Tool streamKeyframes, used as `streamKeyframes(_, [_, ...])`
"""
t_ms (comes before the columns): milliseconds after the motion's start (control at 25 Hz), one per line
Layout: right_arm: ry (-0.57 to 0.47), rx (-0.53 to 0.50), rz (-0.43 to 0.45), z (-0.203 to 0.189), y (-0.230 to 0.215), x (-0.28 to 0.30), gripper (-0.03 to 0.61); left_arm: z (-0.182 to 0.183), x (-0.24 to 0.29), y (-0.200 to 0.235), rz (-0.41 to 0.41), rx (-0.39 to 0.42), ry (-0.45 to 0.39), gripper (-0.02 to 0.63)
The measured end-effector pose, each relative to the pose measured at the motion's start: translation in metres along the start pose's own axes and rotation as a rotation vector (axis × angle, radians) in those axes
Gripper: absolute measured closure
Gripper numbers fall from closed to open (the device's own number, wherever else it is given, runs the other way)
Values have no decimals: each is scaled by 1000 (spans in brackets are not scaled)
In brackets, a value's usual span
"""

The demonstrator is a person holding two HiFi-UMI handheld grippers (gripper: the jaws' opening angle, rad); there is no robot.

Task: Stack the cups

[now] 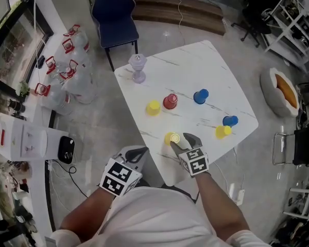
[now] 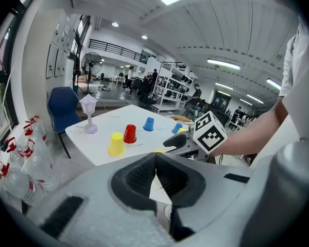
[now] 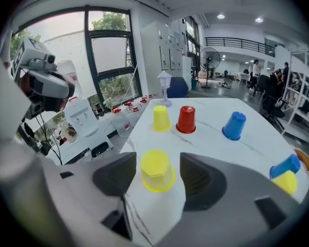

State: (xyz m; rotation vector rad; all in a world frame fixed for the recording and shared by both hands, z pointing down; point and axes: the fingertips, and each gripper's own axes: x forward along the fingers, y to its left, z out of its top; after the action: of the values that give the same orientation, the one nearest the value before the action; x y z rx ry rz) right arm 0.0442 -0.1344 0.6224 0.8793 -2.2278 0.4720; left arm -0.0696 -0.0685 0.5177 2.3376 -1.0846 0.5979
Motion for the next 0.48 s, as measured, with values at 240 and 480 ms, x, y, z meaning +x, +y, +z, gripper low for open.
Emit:
streamKeyframes(240, [-78,15,-8,20,-7,-11,339,-2,0,1,6,-10,0,604])
streamKeyframes(480, [-120,-5,-55,70,-46,5,367,-3,-4,6,23,-22,-8,604])
